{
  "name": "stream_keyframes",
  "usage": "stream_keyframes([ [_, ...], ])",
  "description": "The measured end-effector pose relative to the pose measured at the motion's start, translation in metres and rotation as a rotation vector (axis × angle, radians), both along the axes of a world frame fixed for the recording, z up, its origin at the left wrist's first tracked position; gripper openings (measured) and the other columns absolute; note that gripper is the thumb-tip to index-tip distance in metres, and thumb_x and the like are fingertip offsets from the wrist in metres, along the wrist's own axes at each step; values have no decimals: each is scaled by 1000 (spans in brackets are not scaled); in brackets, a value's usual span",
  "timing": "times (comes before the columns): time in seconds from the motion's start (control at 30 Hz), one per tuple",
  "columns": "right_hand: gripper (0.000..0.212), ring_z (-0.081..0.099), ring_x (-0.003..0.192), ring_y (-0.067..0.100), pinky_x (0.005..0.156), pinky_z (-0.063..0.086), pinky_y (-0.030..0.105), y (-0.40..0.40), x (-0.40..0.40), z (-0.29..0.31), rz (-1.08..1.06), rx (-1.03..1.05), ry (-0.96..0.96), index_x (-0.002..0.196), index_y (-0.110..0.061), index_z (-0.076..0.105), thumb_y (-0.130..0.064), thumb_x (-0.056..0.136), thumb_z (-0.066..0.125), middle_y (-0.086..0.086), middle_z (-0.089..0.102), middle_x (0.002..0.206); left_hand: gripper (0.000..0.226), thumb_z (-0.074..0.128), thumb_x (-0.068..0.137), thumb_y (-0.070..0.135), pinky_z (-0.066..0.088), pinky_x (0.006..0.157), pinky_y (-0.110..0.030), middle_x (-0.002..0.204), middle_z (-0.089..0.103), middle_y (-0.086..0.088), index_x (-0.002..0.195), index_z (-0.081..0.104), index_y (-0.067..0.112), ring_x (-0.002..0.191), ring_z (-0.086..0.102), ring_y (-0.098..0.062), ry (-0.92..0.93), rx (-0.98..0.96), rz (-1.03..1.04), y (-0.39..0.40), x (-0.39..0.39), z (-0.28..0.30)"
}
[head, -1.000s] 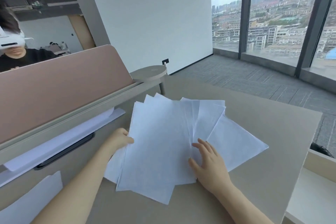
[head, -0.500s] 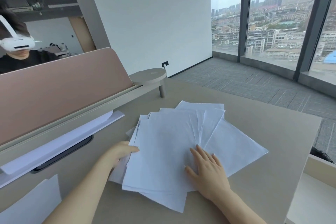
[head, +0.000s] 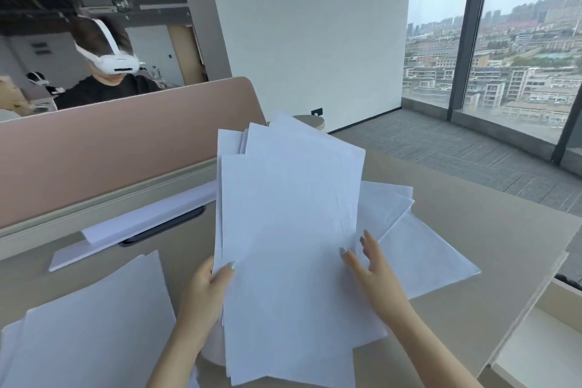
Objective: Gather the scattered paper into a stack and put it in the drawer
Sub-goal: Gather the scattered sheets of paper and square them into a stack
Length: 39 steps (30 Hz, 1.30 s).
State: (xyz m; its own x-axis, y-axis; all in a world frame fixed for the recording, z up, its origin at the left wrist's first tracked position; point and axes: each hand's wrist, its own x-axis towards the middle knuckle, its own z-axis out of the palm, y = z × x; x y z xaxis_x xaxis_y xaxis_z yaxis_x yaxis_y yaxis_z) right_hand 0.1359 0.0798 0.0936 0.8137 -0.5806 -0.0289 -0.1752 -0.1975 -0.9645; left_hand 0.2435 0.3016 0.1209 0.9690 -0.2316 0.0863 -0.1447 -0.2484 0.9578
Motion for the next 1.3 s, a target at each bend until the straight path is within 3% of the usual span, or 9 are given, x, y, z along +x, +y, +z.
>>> stream_keyframes([
  [0.1, 27, 62, 99, -10, 75, 48, 10, 15, -1, 28, 65, 200, -255, 120, -35, 54, -32, 93, 54, -23, 67, 112, 7, 60, 88, 32, 53, 86, -41, 92, 75, 9, 91, 66, 29, 93, 69, -16, -69, -102, 32, 16, -21, 7],
  [0.17, 19, 63, 87, -13, 64, 45, 4, 24, -3, 50, 53, 174, -403, 104, -38, 58, -22, 94, 53, -27, 69, 95, 9, 57, 92, 27, 51, 89, -29, 96, 72, 19, 94, 62, 35, 96, 66, -5, -132, -167, 28, 21, -29, 19],
  [0.27, 16, 63, 94, -6, 71, 48, 10, 35, -6, 77, 24, 118, -540, 103, -37, 59, -24, 94, 53, -20, 68, 100, 25, 41, 98, 22, 40, 73, 3, 94, 60, 44, 105, 48, 45, 92, 54, 22, -195, -210, -26, 21, -45, 45],
  [0.37, 17, 63, 99, -2, 77, 50, 21, 45, -8, 84, 66, 74, -567, 105, -41, 57, -29, 93, 54, -20, 67, 105, 25, 38, 99, 23, 37, 71, 6, 93, 57, 44, 108, 44, 45, 92, 53, 18, -241, -224, -43, 18, -56, 54],
  [0.53, 24, 64, 97, -6, 73, 52, 16, 50, -10, 71, 151, 131, -501, 111, -38, 57, -29, 89, 60, -23, 69, 104, 24, 39, 99, 25, 41, 90, -20, 112, 61, 27, 113, 49, 41, 109, 54, 8, -230, -365, 16, 17, -67, 48],
  [0.73, 35, 70, 93, 6, 79, 53, 26, 39, -10, 49, 238, 251, -208, 104, -26, 67, -45, 74, 71, -11, 75, 99, 26, 41, 98, 29, 39, 84, -12, 104, 57, 41, 117, 44, 46, 101, 50, 23, -142, -257, -18, 19, -69, 30],
  [0.83, 34, 71, 92, 9, 82, 54, 28, 40, -11, 37, 302, 268, -79, 102, -25, 68, -43, 73, 75, -7, 75, 100, 38, 42, 97, 34, 35, 101, -23, 125, 51, 26, 134, 38, 35, 124, 45, 1, -18, -128, -21, 20, -66, 6],
  [1.07, 28, 73, 87, 19, 79, 57, 37, 50, -5, 47, 283, 279, -118, 98, -13, 71, -32, 78, 74, 2, 77, 94, 33, 45, 95, 11, 43, 67, -22, 89, 63, 22, 86, 56, 41, 87, 59, 1, -1, -190, 182, 37, -68, 31],
  [1.3, 33, 45, 65, 15, 63, 31, 28, 122, 30, 30, 671, -54, 105, 80, -1, 62, -34, 86, 58, -1, 53, 71, 11, 54, 91, 13, 40, 64, -31, 84, 60, 7, 92, 59, 23, 83, 56, -22, -13, -2, 542, 144, -61, 35],
])
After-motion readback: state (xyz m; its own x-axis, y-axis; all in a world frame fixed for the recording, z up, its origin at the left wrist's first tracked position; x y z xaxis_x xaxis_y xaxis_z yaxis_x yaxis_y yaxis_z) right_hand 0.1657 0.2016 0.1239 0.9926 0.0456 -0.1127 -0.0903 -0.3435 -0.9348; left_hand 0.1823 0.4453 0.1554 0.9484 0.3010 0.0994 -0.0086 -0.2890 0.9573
